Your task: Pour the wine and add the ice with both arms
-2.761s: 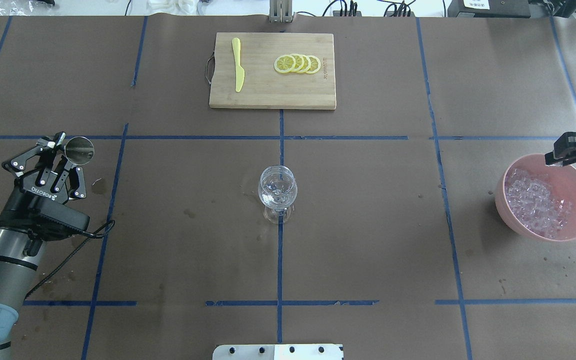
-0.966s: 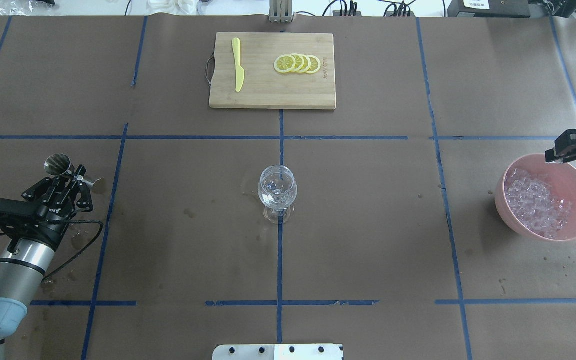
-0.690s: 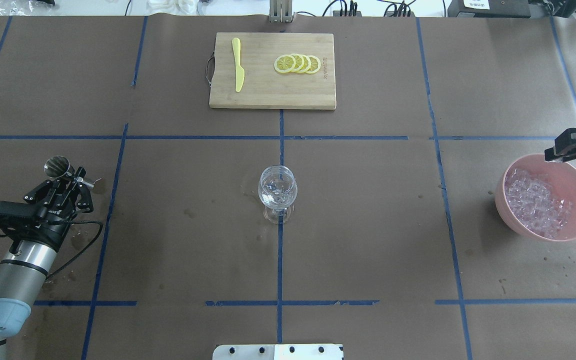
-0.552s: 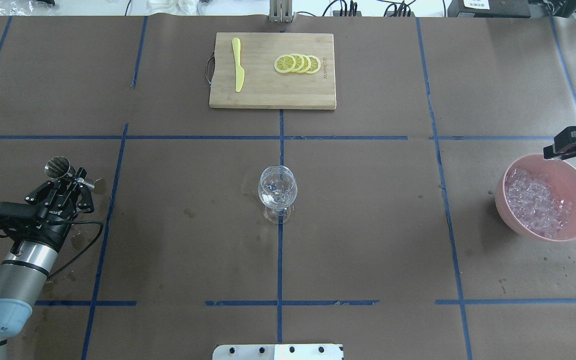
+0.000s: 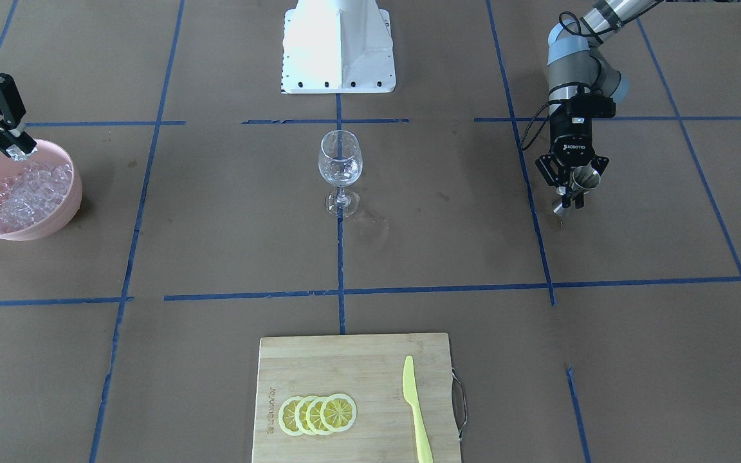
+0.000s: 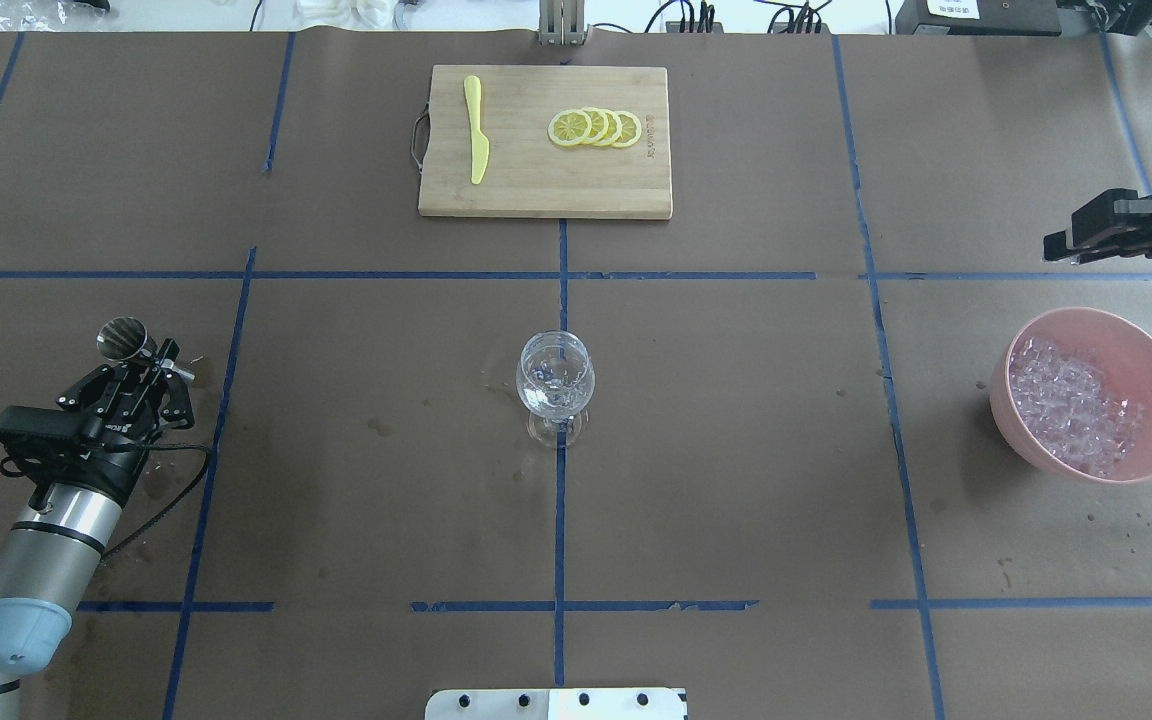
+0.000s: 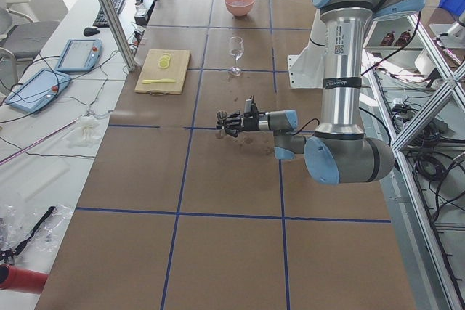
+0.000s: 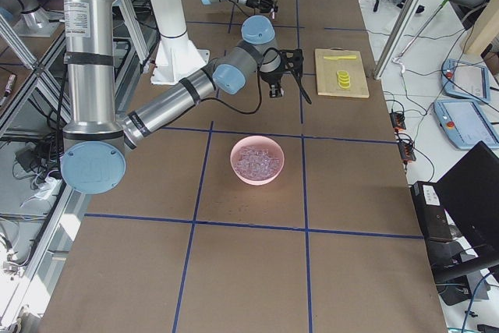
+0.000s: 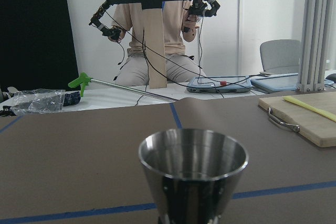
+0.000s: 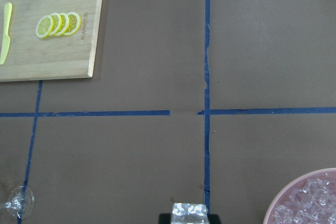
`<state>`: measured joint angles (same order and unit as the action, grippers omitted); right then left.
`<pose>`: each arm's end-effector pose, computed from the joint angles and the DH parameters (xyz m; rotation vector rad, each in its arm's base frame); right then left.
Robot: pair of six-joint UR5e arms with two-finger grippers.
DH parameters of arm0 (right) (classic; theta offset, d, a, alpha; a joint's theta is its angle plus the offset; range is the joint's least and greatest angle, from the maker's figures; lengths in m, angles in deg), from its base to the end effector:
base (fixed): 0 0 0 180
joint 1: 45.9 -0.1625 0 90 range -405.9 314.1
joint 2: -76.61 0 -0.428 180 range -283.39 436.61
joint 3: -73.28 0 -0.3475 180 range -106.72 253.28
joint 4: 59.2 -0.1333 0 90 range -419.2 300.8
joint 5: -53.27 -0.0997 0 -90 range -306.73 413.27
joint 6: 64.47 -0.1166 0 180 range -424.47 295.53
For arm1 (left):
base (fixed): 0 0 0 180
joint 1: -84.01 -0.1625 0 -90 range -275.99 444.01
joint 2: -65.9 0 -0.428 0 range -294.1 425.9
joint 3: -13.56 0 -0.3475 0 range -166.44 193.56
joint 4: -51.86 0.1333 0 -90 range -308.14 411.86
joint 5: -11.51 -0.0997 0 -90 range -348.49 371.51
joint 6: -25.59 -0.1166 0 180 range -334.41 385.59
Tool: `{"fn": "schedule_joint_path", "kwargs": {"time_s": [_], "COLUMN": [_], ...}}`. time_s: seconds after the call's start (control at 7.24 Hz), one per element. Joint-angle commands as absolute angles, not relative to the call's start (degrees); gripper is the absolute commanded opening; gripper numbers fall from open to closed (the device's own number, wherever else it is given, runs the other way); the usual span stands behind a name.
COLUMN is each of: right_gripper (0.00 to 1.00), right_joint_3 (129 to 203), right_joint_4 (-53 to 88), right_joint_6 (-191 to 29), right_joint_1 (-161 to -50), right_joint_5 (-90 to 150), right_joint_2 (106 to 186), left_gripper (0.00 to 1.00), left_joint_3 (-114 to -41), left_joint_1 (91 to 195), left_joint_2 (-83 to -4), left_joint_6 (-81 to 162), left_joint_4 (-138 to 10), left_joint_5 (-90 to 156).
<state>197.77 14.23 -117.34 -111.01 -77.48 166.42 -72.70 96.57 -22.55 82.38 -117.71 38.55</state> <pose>-0.1243 -0.4037 0.3703 0.2492 -1.0483 0.1224 0.3510 -0.3212 0.5408 1.2877 0.6893 -0.4154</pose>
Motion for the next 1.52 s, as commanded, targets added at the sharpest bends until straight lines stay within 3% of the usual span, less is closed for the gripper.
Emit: {"fn": "schedule_joint_path", "kwargs": {"time_s": [0.0,0.41,0.83,0.97,1.38], "right_gripper": [0.0,0.0,0.0,0.0,0.0], "right_joint_3": [197.9,197.7,197.8,197.6,197.9], "right_joint_4": [14.2,14.2,14.1,14.1,14.2], "right_joint_6": [-119.0,-123.3,-124.8,-126.8,-128.9], "right_joint_1": [-110.8,-109.2,-107.5,-106.7,-105.2], "right_joint_5": [-77.9,-78.8,-79.4,-79.4,-79.5], "right_joint_2": [164.5,160.8,158.5,156.6,154.4], "left_gripper": [0.0,0.0,0.15,0.21,0.57], "left_joint_3": [-72.7,-72.0,-71.7,-71.7,-71.7], "left_joint_1": [96.4,94.7,94.6,94.6,94.6], "left_joint_2": [-23.5,-23.7,-23.7,-23.7,-23.6], "left_joint_6": [83.8,85.7,85.3,85.1,83.9], "left_joint_4": [-118.0,-117.8,-117.8,-117.7,-117.7], "left_joint_5": [38.8,38.7,38.8,38.8,38.8]}}
